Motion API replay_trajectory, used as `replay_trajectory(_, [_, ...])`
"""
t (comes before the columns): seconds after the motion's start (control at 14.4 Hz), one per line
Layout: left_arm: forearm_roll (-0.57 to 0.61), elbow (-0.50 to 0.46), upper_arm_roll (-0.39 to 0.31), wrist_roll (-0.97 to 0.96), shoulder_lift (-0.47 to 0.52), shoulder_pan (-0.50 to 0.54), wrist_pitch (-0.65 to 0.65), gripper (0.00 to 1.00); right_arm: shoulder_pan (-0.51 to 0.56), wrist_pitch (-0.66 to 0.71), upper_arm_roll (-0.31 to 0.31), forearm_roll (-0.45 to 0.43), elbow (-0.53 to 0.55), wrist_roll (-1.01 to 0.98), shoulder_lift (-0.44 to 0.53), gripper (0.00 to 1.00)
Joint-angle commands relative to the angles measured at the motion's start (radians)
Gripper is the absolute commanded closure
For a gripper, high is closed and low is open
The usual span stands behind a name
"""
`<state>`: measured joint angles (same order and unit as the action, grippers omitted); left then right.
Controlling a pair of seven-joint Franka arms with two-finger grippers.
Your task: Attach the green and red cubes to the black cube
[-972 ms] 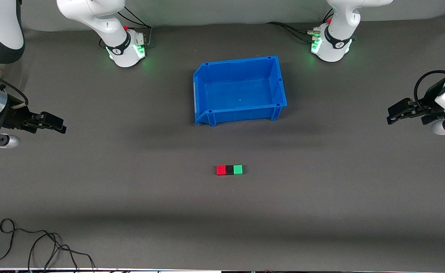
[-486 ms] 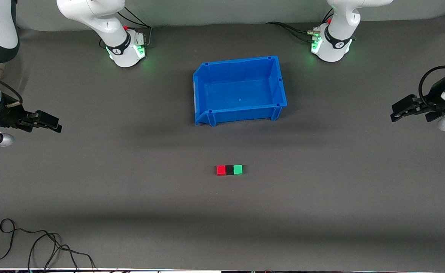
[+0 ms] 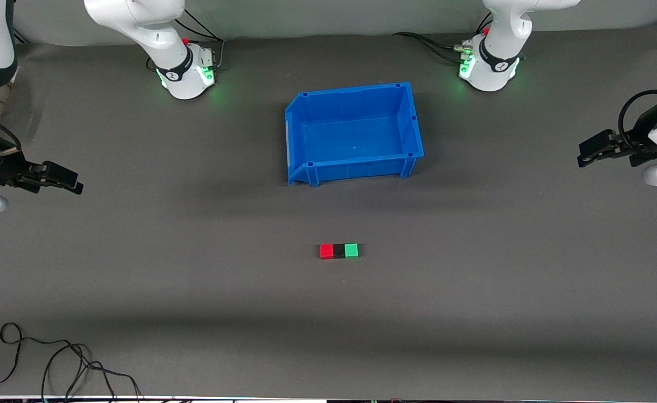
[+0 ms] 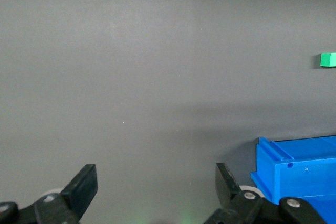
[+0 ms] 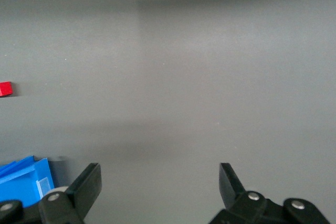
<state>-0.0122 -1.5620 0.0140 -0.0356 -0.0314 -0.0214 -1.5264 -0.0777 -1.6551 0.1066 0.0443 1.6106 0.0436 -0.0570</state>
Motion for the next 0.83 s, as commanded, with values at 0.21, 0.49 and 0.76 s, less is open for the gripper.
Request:
replay_trajectory(0.21, [0.055, 0.013, 0.003, 0.005, -0.005, -0.015, 0.028, 0.00, 0.128, -0.021, -0.122, -0.023, 0.097, 0.001, 0.078, 0.01])
replay_trajectory(0.49, [0.070, 0.013, 0.004, 0.006, -0.007, -0.015, 0.025, 0.00, 0.115, -0.022, -0.120, -0.024, 0.091, 0.002, 0.071, 0.01])
replay_trajectory(0.76, [0.058, 0.014, 0.004, 0.003, -0.007, -0.012, 0.022, 0.00, 0.113, -0.022, -0.120, -0.024, 0.091, 0.002, 0.071, 0.01])
